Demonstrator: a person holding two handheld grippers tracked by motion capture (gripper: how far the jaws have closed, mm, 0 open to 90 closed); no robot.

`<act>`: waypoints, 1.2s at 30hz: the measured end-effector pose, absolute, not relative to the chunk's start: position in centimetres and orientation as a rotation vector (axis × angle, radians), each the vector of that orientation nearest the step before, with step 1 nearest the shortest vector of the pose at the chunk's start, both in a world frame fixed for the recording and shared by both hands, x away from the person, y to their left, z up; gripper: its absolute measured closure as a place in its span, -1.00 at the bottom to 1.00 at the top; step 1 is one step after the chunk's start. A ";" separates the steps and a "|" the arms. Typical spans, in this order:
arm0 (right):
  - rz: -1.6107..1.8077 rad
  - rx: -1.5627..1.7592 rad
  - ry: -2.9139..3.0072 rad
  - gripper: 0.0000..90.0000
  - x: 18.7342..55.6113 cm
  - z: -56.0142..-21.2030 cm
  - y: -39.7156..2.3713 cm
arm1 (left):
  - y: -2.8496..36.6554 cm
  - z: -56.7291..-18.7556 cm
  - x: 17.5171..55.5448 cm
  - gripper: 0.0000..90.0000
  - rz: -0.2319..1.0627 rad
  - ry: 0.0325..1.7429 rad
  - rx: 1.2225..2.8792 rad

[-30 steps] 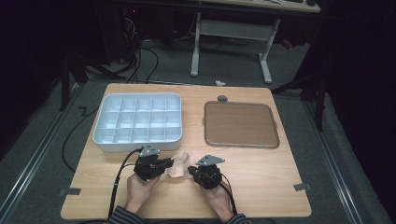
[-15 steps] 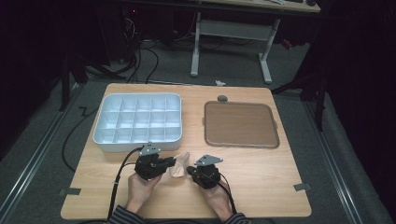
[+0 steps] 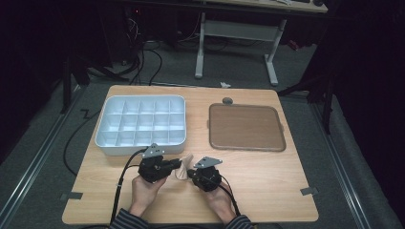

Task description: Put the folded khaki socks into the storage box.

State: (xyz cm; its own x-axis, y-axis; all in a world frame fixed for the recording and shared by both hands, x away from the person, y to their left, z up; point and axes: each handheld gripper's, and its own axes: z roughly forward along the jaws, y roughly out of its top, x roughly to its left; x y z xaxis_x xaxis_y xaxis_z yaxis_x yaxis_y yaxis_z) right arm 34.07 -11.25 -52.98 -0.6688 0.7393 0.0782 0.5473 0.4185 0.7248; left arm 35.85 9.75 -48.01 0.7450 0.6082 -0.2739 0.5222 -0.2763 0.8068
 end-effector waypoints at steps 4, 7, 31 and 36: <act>1.097 1.119 2.431 0.92 34.2 -53.0 -11.1 | 9.1 -47.7 35.9 0.90 0.108 0.840 1.949; 1.095 1.121 2.437 0.92 34.2 -52.9 -11.0 | 8.8 -47.7 36.0 0.91 0.092 0.837 1.939; 1.073 1.264 2.188 0.62 33.1 -50.3 -17.9 | 8.7 -47.9 36.1 0.91 0.113 0.870 1.969; 1.061 1.293 2.168 0.61 33.0 -50.5 -19.0 | 8.6 -47.8 36.1 0.91 0.115 0.871 1.969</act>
